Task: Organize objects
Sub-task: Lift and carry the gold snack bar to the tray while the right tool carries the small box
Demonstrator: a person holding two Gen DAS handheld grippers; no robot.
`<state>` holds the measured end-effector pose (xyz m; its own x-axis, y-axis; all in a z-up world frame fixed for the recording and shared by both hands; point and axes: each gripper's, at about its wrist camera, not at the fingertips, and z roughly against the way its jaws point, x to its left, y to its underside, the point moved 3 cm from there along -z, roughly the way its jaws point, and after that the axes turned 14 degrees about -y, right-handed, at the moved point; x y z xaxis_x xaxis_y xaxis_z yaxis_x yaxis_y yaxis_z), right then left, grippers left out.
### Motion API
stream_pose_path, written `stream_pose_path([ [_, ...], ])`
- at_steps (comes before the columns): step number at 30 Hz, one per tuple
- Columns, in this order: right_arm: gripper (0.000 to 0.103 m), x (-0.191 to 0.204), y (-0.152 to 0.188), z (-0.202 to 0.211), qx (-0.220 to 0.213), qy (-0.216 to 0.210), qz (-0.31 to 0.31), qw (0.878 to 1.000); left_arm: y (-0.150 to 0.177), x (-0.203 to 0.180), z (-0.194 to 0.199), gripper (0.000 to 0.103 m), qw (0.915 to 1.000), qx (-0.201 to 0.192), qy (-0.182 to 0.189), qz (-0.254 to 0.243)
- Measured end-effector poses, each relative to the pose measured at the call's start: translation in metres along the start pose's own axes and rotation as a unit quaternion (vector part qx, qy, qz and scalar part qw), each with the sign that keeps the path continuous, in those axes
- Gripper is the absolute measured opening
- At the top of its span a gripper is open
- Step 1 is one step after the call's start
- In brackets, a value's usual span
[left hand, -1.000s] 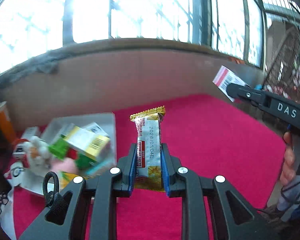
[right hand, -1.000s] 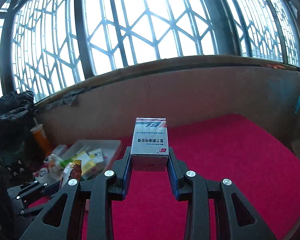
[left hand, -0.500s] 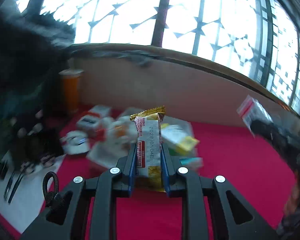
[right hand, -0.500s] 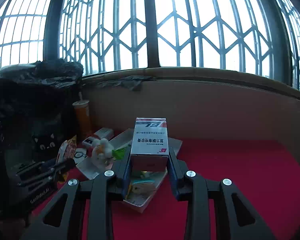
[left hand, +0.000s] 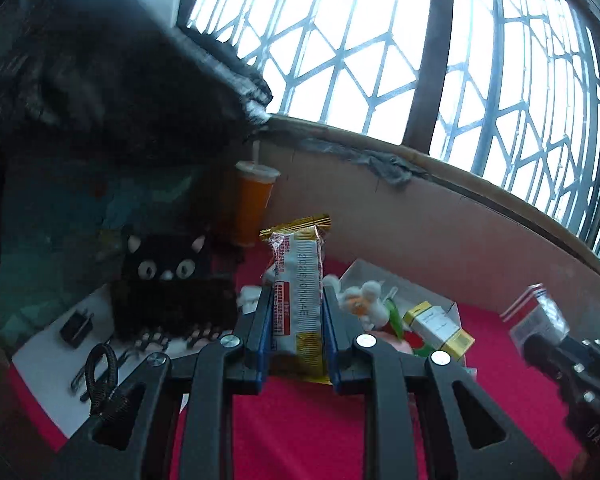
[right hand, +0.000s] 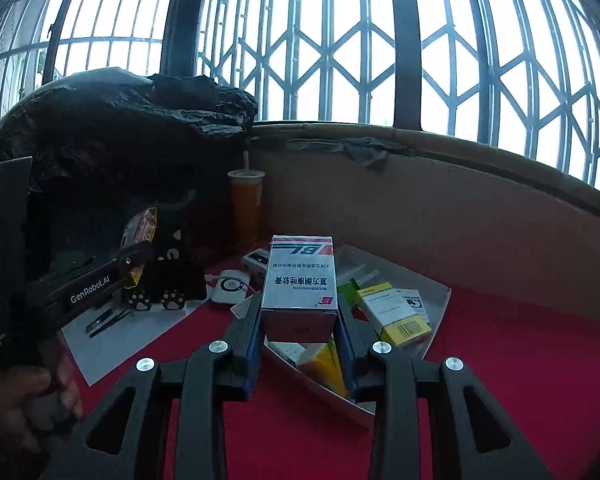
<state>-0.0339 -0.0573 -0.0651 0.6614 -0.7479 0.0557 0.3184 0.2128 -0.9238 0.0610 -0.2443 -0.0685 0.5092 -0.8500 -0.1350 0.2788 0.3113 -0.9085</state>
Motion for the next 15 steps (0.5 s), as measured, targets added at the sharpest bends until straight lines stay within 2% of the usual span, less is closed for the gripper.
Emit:
stream_pose_path([
  [5, 0.035, -0.043, -0.018, 0.048, -0.064, 0.046, -0.039, 0.996, -0.027, -0.058, 0.015, 0.021, 0.9979, -0.036, 0.027, -0.046],
  [10, 0.035, -0.092, 0.002, 0.071, -0.072, 0.089, -0.095, 0.989, -0.027, -0.122, 0.019, 0.021, 0.9922, -0.041, 0.06, -0.101],
  [15, 0.035, -0.157, 0.007, 0.123, -0.117, 0.155, -0.157, 0.968, -0.031, -0.195, 0.029, 0.021, 0.9813, -0.056, 0.102, -0.153],
])
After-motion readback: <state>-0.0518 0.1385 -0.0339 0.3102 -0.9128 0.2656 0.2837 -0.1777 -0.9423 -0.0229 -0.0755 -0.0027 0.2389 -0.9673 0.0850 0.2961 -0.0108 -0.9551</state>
